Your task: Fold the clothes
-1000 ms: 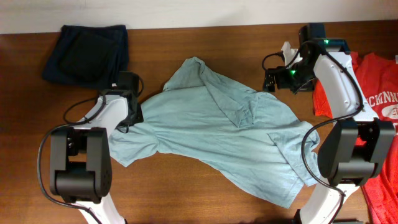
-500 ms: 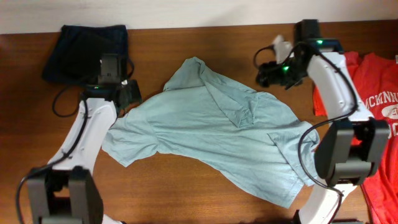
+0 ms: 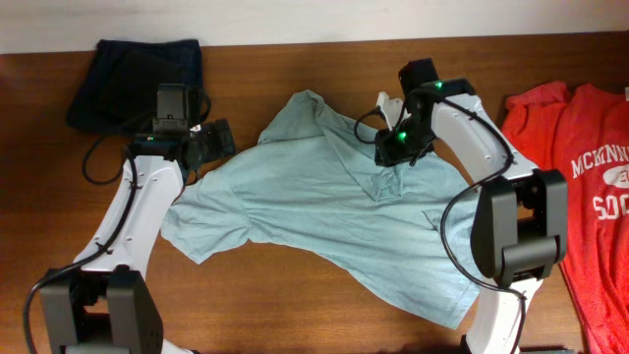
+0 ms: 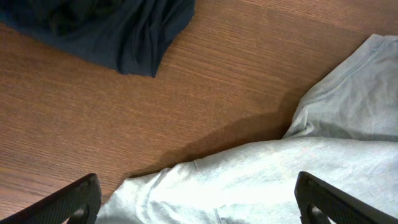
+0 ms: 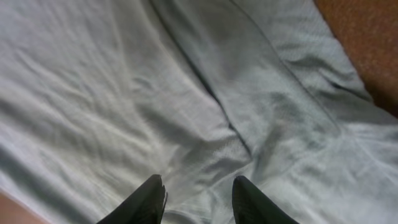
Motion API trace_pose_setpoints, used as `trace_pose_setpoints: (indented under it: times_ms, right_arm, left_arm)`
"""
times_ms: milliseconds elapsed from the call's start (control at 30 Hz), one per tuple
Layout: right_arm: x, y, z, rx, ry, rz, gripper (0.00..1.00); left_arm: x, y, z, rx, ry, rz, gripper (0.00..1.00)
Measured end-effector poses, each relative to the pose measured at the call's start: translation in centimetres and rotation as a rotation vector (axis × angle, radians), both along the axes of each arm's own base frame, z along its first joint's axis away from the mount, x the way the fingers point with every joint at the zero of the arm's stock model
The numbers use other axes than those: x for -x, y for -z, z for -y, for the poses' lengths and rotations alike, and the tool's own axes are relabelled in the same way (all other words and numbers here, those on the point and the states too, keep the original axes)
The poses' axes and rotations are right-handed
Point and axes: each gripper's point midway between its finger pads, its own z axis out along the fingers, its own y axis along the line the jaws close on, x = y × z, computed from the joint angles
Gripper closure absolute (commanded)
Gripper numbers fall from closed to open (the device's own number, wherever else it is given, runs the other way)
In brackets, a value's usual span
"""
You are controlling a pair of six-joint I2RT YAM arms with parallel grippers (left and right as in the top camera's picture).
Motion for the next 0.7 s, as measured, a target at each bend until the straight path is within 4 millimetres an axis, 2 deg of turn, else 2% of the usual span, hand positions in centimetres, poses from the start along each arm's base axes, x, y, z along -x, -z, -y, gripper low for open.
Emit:
trace_pose_setpoints:
  times_ms: [200,333,433,467,500,533,700]
  right_arm:
    - [0.4,2.0,0.2,0.007,0.003,0.002,0.59]
    - [1.4,4.2,0.5,0.017,0.011,-0.018,0.59]
    - [1.7,4.5,0.6,0.021,0.014,-0.027,0.57]
    - [1.7,4.5,0.6,0.021,0.015,-0.025,0.56]
    - [1.7,4.5,0.6,0.021,0.016,-0.025,0.44]
    - [1.7,4.5,0.6,0.021,0.017,-0.025,0.38]
    - [1.6,4.5,0.6,0.019,0.062,-0.037,0.37]
  left_arm:
    - [0.0,0.0,0.0,0.0,0.0,0.0,0.01]
    - [0.0,0.0,0.1,0.003,0.002,-0.001,0.01]
    - [0.0,0.0,0.1,0.003,0.002,-0.001,0.01]
    - [0.0,0.0,0.1,0.003,0.002,-0.001,0.01]
    - [0.0,0.0,0.1,0.003,0.002,-0.001,0.01]
    - [0.0,0.0,0.1,0.003,0.002,-0.001,0.01]
    - [0.0,0.0,0.1,0.003,0.002,-0.001,0.01]
